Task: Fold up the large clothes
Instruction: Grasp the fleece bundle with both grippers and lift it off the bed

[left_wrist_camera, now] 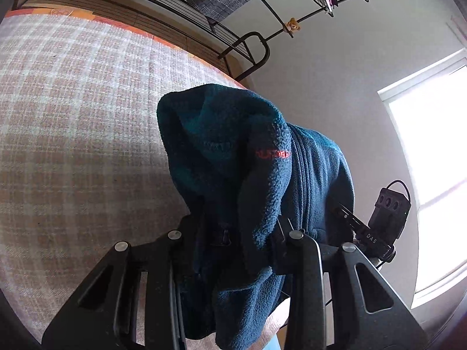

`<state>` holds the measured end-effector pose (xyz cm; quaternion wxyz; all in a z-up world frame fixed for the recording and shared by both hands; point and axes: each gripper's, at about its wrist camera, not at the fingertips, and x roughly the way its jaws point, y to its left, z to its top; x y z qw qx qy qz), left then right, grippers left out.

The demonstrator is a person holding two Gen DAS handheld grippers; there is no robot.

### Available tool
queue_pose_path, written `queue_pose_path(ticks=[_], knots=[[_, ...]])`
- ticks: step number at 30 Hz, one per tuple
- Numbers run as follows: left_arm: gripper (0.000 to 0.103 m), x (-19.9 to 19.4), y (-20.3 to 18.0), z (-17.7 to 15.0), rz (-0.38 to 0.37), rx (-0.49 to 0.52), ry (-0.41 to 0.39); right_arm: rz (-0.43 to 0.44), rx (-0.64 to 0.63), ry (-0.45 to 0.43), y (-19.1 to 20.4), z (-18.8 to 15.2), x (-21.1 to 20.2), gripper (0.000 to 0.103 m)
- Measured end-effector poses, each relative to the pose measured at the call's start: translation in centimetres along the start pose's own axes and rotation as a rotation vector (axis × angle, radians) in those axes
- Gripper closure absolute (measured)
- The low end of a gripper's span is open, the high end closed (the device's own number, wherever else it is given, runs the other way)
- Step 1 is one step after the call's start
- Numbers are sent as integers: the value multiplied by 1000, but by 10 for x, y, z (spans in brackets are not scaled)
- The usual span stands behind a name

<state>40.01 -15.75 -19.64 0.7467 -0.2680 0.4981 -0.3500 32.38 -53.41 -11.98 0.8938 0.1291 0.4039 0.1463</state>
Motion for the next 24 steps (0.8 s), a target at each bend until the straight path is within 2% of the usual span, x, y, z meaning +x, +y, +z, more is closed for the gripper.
queue_pose_path(ticks=[7, 16, 20, 24], knots=[[71, 69, -45, 28, -26, 63, 33, -75, 39, -38, -64, 25, -18, 79], [71, 166, -104, 84, -63, 151, 24, -222, 59, -118, -147, 88, -22, 80], [71, 207, -123, 114, -77, 150, 6, -259, 72, -156, -180, 114, -15, 80], [71, 245, -121, 137, -81, 123, 10, -269, 103, -178, -209, 126, 6, 81]])
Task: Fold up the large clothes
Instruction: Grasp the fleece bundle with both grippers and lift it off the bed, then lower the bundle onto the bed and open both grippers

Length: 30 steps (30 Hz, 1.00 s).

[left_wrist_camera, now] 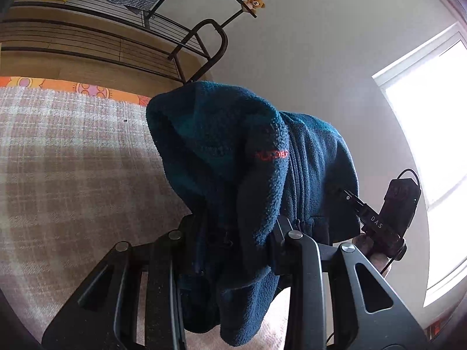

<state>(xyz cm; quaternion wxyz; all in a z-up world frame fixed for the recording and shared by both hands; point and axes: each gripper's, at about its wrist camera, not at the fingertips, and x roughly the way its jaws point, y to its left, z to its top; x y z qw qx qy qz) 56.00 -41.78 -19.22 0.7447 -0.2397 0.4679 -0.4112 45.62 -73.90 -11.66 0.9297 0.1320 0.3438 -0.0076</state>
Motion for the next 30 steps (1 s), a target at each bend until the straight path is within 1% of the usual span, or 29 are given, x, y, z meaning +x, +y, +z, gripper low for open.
queue_pose_path(ticks=[3, 5, 7, 10, 11, 12, 13, 14, 15, 16, 19, 22, 26, 27, 28, 30], knots=[[71, 26, 7, 12, 22, -12, 8, -10, 16, 6, -12, -2, 24, 81], [71, 38, 14, 16, 37, -14, 11, -34, 4, 21, -18, -3, 42, 81], [71, 49, 24, 20, 58, -27, 19, -84, -19, 49, -24, -7, 61, 81], [71, 57, 39, 25, 87, -40, 25, -198, -6, 126, -43, -15, 91, 77], [70, 57, 43, 25, 78, -51, 27, -229, -4, 147, -49, -19, 98, 72], [67, 58, 47, 26, 64, -66, 33, -241, -3, 159, -53, -23, 103, 70], [61, 56, 49, 26, 63, -74, 36, -252, -9, 160, -54, -26, 106, 66], [58, 55, 49, 28, 73, -74, 34, -273, -15, 154, -55, -27, 107, 55], [55, 52, 48, 29, 86, -66, 26, -300, -17, 146, -55, -27, 106, 42], [50, 48, 47, 31, 102, -59, 17, -318, -15, 137, -59, -28, 104, 39], [47, 35, 42, 36, 132, -57, 4, -340, 13, 108, -66, -26, 89, 39], [47, 19, 34, 39, 134, -38, -16, -362, 61, 71, -73, -26, 68, 39], [47, -4, 21, 30, 119, -37, -23, -332, 94, 40, -68, -28, 35, 39], [52, -11, 16, 26, 112, -34, -26, -331, 92, 37, -63, -29, 26, 39], [60, -17, 10, 24, 108, -27, -26, -328, 87, 35, -58, -29, 17, 39], [67, -33, -5, 15, 95, -14, -28, -320, 74, 19, -46, -30, -5, 39]])
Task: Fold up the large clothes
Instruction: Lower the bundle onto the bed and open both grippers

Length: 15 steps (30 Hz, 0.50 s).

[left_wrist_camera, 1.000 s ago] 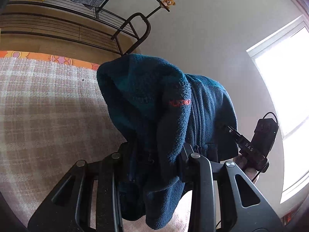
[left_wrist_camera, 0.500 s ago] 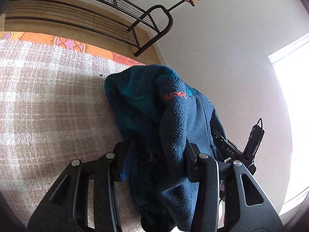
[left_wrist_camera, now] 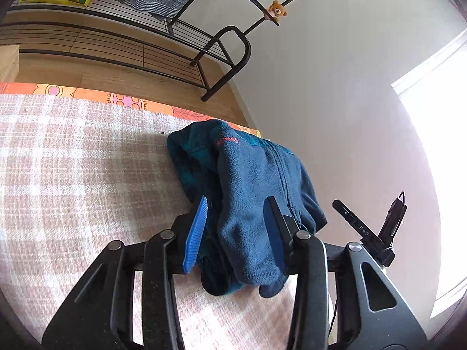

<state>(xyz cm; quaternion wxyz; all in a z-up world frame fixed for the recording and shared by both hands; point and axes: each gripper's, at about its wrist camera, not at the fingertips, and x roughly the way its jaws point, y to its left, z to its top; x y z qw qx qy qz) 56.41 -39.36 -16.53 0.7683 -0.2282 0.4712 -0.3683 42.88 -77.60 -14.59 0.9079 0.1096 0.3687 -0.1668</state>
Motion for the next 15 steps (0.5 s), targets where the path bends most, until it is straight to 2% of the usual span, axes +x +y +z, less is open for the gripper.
queue_pose_path(ticks=[1, 6, 15], knots=[[70, -8, -8, -3, 1, 6, -5, 9, -2, -10, 3, -1, -13, 39], [70, -65, -35, -26, -27, 12, -24, 57, -8, -34, 18, -9, -84, 38], [70, -176, -117, -89, 0, 184, -75, 95, -32, -83, 58, -36, -210, 35]])
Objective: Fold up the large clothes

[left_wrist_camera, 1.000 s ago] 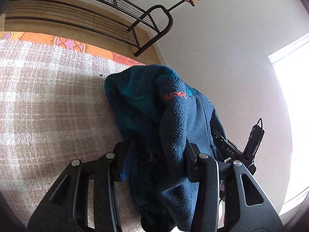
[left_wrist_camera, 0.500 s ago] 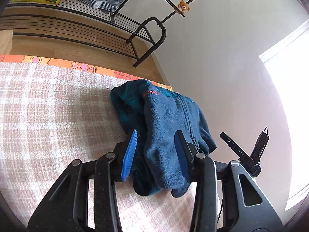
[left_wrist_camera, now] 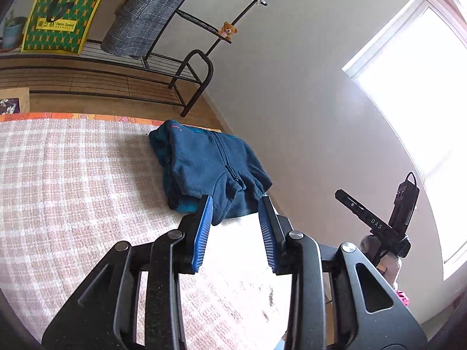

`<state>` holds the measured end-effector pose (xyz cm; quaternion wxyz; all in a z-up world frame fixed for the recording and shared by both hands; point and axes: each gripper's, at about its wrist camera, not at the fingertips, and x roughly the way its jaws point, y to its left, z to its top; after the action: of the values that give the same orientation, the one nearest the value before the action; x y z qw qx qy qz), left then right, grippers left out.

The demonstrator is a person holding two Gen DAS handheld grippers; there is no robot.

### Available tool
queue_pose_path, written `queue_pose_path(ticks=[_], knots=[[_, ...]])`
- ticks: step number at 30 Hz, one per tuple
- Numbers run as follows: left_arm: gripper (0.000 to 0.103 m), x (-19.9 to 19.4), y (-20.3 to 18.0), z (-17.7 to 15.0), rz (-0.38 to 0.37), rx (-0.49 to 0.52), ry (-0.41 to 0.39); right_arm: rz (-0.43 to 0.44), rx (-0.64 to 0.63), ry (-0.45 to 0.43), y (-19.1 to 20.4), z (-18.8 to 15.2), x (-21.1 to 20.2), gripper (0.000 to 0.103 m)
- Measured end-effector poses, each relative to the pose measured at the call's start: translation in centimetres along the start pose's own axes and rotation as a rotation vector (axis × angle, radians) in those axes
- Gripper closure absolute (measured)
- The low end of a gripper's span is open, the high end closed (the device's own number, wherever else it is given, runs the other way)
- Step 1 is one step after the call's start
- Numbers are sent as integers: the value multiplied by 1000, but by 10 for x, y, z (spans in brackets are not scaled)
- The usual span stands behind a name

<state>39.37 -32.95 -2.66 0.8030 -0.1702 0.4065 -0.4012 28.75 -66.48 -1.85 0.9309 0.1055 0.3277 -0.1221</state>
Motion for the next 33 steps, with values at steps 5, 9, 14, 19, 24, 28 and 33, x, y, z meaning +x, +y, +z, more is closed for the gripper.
queue_pose_path(ticks=[5, 9, 14, 19, 24, 28, 33], knots=[[70, -59, -57, -35, 9, 118, -44, 6, -1, -22, 26, -23, -59, 34], [70, -91, -98, -67, 61, 247, -79, 2, -6, -40, 42, -49, -92, 34], [70, -114, -126, -100, 106, 333, -116, -11, 22, -54, 50, -81, -113, 34], [70, -116, -133, -125, 171, 395, -132, -6, 63, -59, 51, -104, -120, 34], [48, -111, -132, -139, 239, 433, -134, -35, 49, -57, 57, -119, -121, 34], [38, -110, -130, -149, 280, 463, -149, -53, 35, -54, 63, -125, -120, 33], [28, -103, -120, -155, 317, 459, -135, -58, 56, -43, 65, -135, -117, 30]])
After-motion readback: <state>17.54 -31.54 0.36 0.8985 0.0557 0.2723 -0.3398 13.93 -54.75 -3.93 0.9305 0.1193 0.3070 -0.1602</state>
